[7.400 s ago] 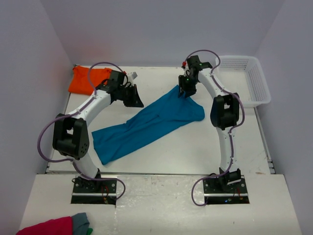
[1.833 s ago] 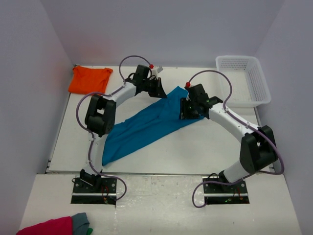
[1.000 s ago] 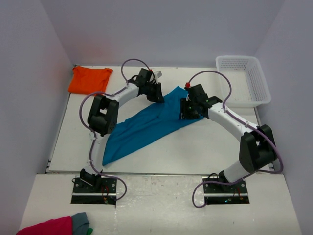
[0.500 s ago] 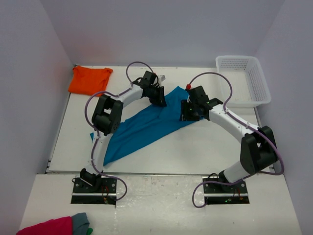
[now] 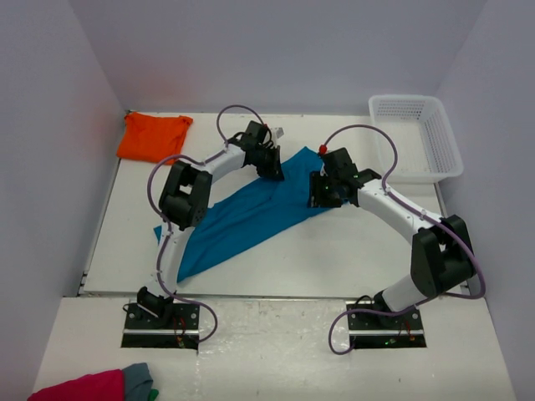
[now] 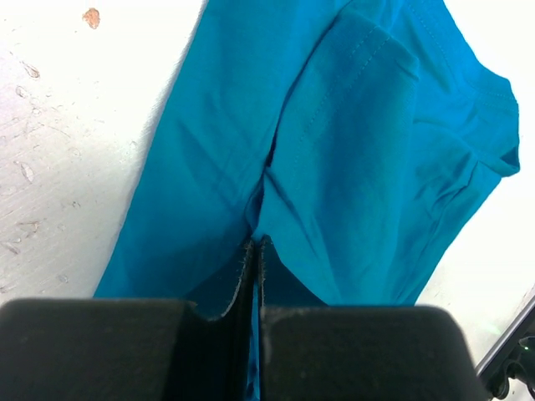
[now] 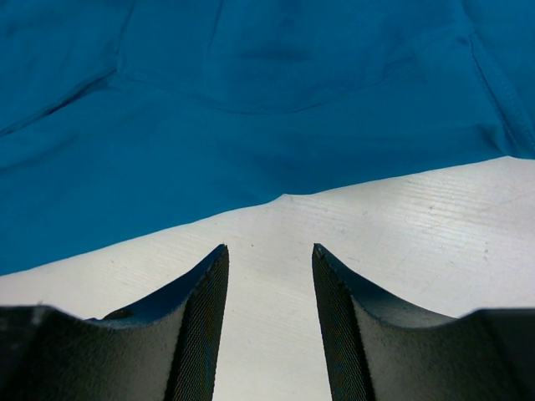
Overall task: Fold and stack the t-shirts
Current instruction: Rotate the tshirt 90 degrees
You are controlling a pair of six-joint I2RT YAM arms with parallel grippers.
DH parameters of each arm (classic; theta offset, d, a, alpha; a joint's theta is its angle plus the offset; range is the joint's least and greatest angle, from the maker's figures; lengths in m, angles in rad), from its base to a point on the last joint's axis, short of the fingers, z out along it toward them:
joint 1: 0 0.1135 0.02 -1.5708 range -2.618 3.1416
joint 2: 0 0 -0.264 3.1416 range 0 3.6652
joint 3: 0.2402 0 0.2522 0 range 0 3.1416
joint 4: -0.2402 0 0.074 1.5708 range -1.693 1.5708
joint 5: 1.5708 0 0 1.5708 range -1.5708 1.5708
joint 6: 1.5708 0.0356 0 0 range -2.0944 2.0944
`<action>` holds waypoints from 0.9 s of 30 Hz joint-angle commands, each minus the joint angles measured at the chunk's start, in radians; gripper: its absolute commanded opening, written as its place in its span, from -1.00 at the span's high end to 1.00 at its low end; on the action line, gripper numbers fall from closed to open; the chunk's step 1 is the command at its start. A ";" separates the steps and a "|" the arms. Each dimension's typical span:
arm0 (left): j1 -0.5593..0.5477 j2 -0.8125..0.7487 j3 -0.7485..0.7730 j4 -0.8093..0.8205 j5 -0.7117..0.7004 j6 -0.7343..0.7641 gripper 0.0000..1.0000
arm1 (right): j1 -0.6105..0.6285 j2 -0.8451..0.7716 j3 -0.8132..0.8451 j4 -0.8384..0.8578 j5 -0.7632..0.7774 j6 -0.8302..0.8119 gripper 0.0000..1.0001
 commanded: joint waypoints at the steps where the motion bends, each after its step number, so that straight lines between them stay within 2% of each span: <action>1: 0.000 -0.082 -0.014 0.064 0.026 0.018 1.00 | -0.002 -0.017 -0.004 0.041 0.001 -0.007 0.07; 11: 0.000 -0.205 -0.111 0.114 0.017 0.021 1.00 | -0.002 0.024 0.017 0.041 -0.002 -0.001 0.07; 27: 0.065 -0.124 -0.131 0.118 -0.060 -0.002 1.00 | -0.004 -0.007 0.024 0.015 0.007 -0.007 0.07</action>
